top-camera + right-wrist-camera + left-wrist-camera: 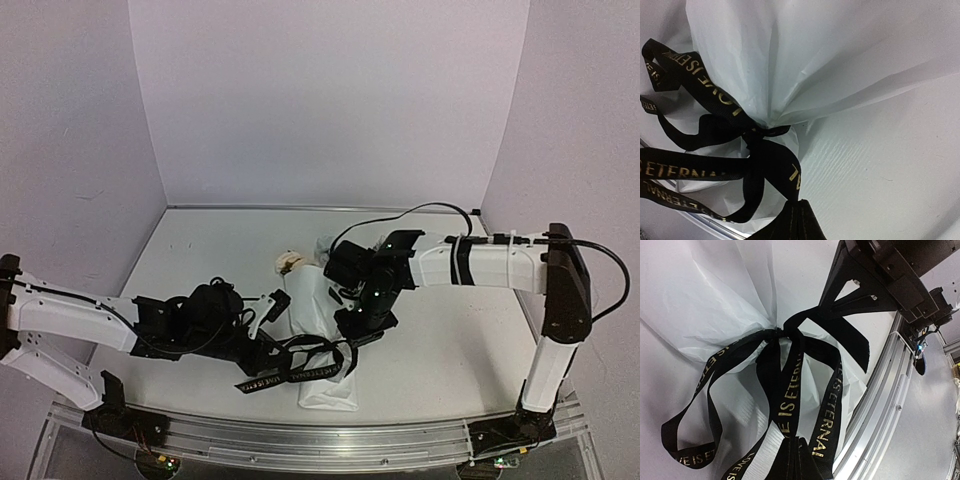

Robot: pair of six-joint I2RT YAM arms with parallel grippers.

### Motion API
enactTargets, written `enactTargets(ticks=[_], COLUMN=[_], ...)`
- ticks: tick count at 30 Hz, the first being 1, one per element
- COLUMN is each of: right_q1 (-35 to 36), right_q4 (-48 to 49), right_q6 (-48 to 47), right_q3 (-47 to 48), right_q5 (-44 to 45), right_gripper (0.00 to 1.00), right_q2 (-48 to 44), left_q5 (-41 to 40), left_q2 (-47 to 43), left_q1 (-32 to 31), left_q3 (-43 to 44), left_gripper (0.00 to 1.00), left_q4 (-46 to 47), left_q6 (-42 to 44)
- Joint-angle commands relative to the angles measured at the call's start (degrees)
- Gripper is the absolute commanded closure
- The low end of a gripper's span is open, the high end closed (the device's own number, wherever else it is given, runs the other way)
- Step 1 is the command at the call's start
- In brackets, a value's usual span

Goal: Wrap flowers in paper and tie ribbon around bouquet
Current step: Adjust the ribbon on the folded bouquet.

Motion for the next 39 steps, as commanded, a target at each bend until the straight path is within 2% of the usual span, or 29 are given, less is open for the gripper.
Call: enactTargets(ticks=[1, 4, 8, 14, 15, 17, 19, 20, 23, 25, 29, 32, 35, 39], right_q1=[-0.10, -0.14, -0.09, -1.46, -1.96, -2.70, -2.85, -2.88, -2.98, -3.24, -3.58, -3.60, -3.62, -3.64], right_q4=[-2.21, -2.05, 0.98, 10.61, 12.53, 15.65, 17.48, 18.02, 19.15, 19.76, 21.66, 23.88, 25.30, 26.57], right_q6=[-3.23, -3.41, -2.82, 0.04, 0.92, 2.46, 3.26, 3.58, 4.29, 4.71, 6.24, 7.43, 7.65, 8.34], right_q3=[-2.80, -4.37, -5.69, -9.43, -10.36, -11.63, -12.33, -12.57, -13.62, -14.35, -15.44, -16.46, -17.34, -17.93], right_q5=[3.56, 3.38, 1.03, -3.52, -4.22, -5.78, -6.91, -7.19, -7.15, -7.31, -7.41, -7.27, -7.35, -7.54], right_gripper=[1.00, 1.00, 1.00, 1.00, 1.00, 1.00, 1.00, 1.00, 1.00, 1.00, 1.00, 1.00, 1.00, 1.00], right_q2=[-3.45, -3.55, -2.24, -0.92, -0.89, -0.83, -0.95, -1.04, -1.36, -1.78, -2.35, -2.41, -2.56, -2.63], left_q5=[-0.91, -0.45, 5.78, 15.23, 15.68, 15.95, 12.85, 10.66, 3.03, -2.83, -10.09, -9.03, -8.09, -7.06], left_q2=[-2.49, -3.95, -3.29, 7.99, 9.46, 11.91, 11.89, 11.25, 7.50, 4.89, 1.31, -0.14, 1.18, 6.95], left_q1=[-0.13, -0.11, -0.15, -1.47, -1.82, -2.16, -2.18, -2.18, -2.08, -1.59, 0.79, 1.16, 1.01, 1.00], left_q3=[-1.12, -1.58, 3.64, 14.04, 15.51, 16.60, 15.86, 15.32, 12.46, 10.81, 6.95, 3.89, 2.72, 7.27], left_gripper=[1.00, 1.00, 1.00, 0.97, 0.92, 0.73, 0.53, 0.47, 0.40, 0.40, 0.52, 0.55, 0.57, 0.57], left_q4=[-1.70, -1.71, -1.96, -4.02, -4.27, -3.53, -1.86, -0.80, 0.19, -0.23, -4.62, -5.65, -5.86, -5.89], left_q6=[0.52, 0.70, 3.88, 10.08, 10.49, 10.48, 8.92, 7.84, 5.31, 3.15, -3.77, -6.54, -5.83, -1.79])
